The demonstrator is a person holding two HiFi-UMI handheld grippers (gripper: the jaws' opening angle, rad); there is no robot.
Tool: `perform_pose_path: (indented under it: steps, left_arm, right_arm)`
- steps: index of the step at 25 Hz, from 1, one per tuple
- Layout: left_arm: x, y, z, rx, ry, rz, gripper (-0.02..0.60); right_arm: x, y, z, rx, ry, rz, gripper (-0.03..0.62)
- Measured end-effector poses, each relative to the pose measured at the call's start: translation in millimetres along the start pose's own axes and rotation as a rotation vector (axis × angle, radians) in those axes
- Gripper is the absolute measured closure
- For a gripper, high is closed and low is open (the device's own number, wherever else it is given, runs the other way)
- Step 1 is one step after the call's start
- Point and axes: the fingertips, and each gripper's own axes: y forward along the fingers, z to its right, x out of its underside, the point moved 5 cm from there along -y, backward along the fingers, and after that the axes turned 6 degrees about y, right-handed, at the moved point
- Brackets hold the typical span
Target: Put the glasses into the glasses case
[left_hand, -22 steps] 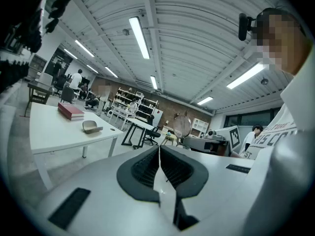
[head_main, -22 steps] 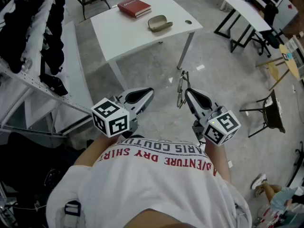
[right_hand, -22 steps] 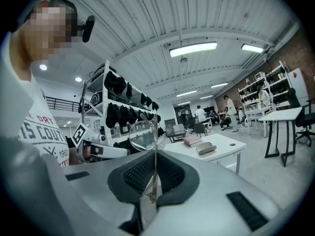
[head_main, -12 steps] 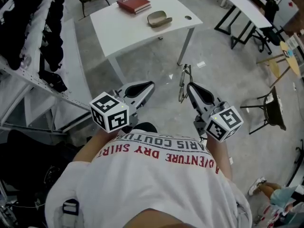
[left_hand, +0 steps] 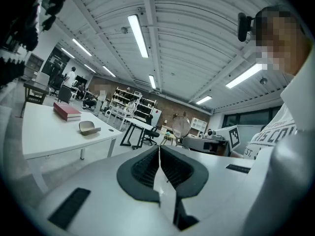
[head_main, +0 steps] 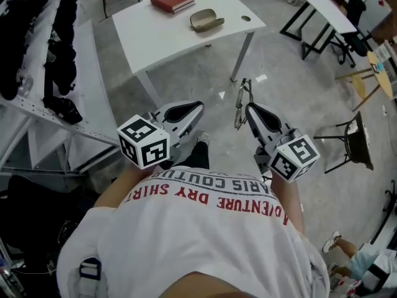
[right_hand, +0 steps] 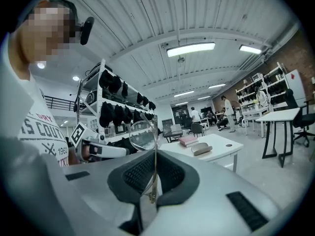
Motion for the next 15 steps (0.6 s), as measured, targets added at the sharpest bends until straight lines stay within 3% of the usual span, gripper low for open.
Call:
perform_pose_path:
  steps: [15]
  left_arm:
    - [-45.6,94.8,-123.4,0.005,-0.064,-0.025,0.552]
  right_arm:
    - [-45.5,104.8,109.4,0.016,0.040,-0.053,0.565]
